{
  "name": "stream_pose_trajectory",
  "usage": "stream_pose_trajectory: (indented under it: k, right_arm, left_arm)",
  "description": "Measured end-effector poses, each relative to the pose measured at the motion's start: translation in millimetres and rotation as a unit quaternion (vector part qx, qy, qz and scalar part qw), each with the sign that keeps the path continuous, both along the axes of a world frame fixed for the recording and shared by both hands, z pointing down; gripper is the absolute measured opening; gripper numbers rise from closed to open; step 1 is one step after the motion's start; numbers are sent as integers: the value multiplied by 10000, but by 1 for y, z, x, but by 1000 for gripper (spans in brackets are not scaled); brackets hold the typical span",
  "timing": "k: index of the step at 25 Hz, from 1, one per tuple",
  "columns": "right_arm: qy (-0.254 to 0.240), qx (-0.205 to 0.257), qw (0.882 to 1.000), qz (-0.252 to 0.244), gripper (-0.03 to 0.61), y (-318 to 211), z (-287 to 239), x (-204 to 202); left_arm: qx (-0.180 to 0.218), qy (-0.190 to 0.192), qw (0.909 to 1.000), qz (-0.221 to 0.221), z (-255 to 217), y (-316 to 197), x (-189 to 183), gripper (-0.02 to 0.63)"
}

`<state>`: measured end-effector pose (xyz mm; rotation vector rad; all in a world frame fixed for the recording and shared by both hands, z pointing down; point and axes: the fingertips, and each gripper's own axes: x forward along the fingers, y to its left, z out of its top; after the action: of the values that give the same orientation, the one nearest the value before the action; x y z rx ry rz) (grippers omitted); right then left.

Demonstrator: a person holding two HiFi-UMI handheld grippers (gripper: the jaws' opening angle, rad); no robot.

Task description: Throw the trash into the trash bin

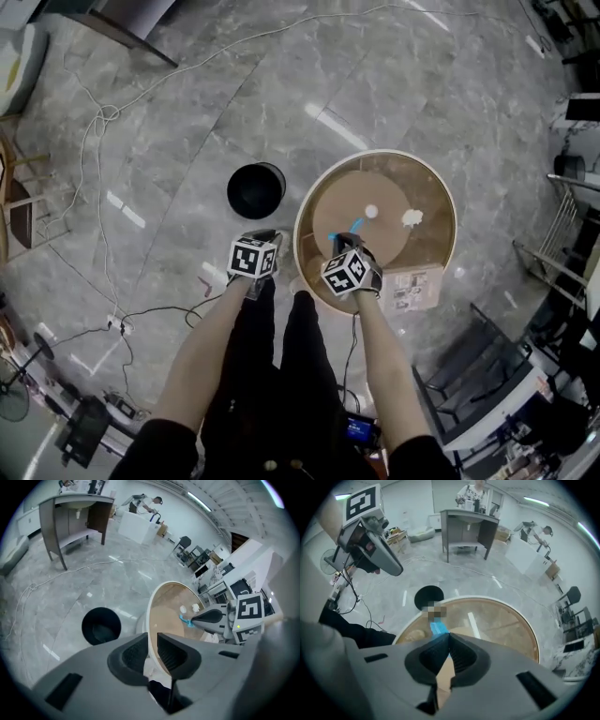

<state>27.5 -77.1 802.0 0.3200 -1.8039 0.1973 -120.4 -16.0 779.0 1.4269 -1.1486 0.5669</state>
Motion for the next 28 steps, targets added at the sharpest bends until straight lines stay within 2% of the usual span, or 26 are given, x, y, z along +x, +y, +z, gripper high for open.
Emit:
stream_pose_trajectory:
  k: [5,9,15,19,22,25,28]
  right_arm:
    - [-300,3,9974,-657,4,24,-15,-94]
    - [-510,-30,9908,-1251,3,38,-19,-163]
    - [-808,-139,9812,-1748,5,56,-25,-239]
    - [-911,-170,9789,-1820,9,57,-25,-266]
    - [-978,-269,9799,-1719,65,56,-25,-277]
    - [-1053,-295,9802,-1651,109,54,-27,-280]
    - [-1027,-272,9814,-1597,107,52,-27,-275]
  left_arm:
    - [-1,-167,9977,-662,-6,26,-73,63]
    - [-33,-276,9906,-1339,-5,49,-124,63]
    - [35,-407,9810,-1898,-9,81,-169,63]
    - [103,-372,9781,-2047,-10,91,-178,63]
    - [157,-335,9782,-2044,-10,91,-177,63]
    - [162,-354,9805,-1928,-9,89,-173,63]
    - [137,-341,9825,-1829,-7,88,-168,63]
